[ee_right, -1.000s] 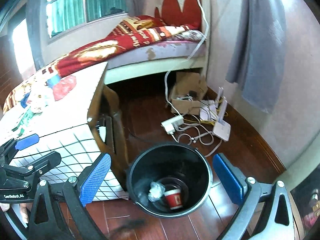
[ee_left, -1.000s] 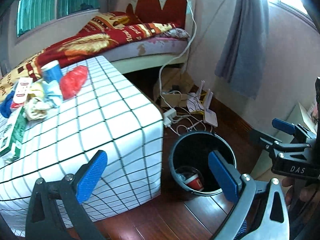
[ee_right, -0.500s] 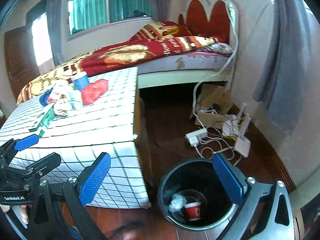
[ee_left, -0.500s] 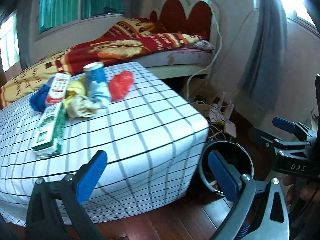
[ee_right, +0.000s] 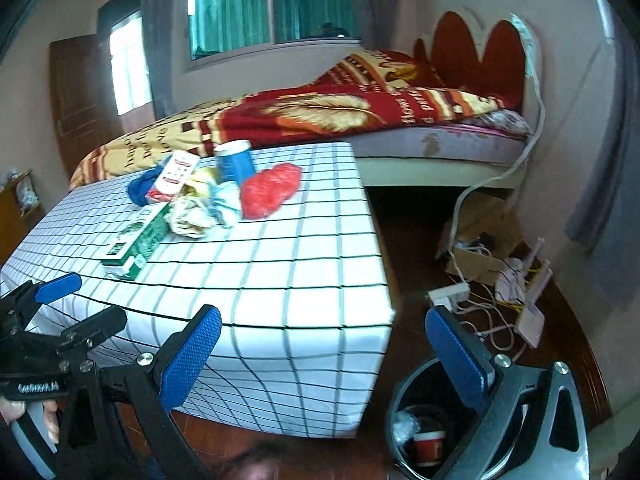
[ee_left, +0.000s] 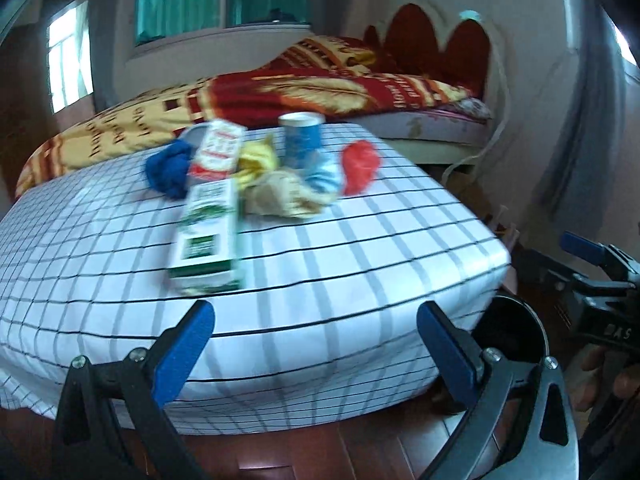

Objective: Collect trash
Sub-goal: 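Grasp the green-white milk carton with the left tool while the right tool grasps the beige cloth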

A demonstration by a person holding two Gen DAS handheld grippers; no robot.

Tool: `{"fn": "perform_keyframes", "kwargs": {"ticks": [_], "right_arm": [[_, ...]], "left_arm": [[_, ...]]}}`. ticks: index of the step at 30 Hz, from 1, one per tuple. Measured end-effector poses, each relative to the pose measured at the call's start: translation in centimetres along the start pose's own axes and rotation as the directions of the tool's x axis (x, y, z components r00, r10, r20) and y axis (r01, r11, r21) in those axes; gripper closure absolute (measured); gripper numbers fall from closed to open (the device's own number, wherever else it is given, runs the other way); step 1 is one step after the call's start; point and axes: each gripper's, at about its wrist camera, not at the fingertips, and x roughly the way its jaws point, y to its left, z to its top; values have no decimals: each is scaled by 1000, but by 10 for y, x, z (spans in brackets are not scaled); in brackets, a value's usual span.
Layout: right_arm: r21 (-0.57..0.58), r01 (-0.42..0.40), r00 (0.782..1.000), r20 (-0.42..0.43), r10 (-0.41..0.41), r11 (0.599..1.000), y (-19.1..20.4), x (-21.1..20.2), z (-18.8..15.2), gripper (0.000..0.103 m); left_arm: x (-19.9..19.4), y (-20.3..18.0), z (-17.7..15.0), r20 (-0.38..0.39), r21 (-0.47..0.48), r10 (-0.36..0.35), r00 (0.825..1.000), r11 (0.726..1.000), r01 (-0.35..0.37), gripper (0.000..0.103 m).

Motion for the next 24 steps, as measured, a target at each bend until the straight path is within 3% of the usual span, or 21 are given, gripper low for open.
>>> {"fn": "perform_keyframes", "kwargs": {"ticks": [9, 12, 19, 20, 21, 22, 24], "right_arm": [[-58, -95, 995, -17, 94, 994, 38, 41, 23, 0], [-100, -97, 995, -37, 94, 990, 52, 59, 29, 0], [-112, -161, 983, -105, 150, 981, 68, 110, 44, 0], [-116, -169, 981, -113, 156, 979, 71, 116, 47, 0], [-121, -177, 980, -118, 163, 977, 74, 121, 49, 0], [-125, -186, 978, -122, 171, 975, 76, 124, 50, 1], [-135, -211, 973, -125, 194, 968, 84, 129, 54, 11]], "left_arm": [[36, 67, 13, -17, -100, 93, 996, 991, -94, 3], [51, 78, 21, -19, -130, 74, 997, 989, -76, 10], [80, 80, 32, -39, -128, 32, 999, 991, -37, 17], [84, 79, 32, -46, -125, 25, 999, 992, -31, 19], [90, 81, 32, -55, -124, 17, 998, 992, -23, 28], [96, 85, 32, -70, -125, 2, 998, 992, -11, 45], [95, 95, 32, -62, -136, -2, 998, 991, -6, 48]]}}
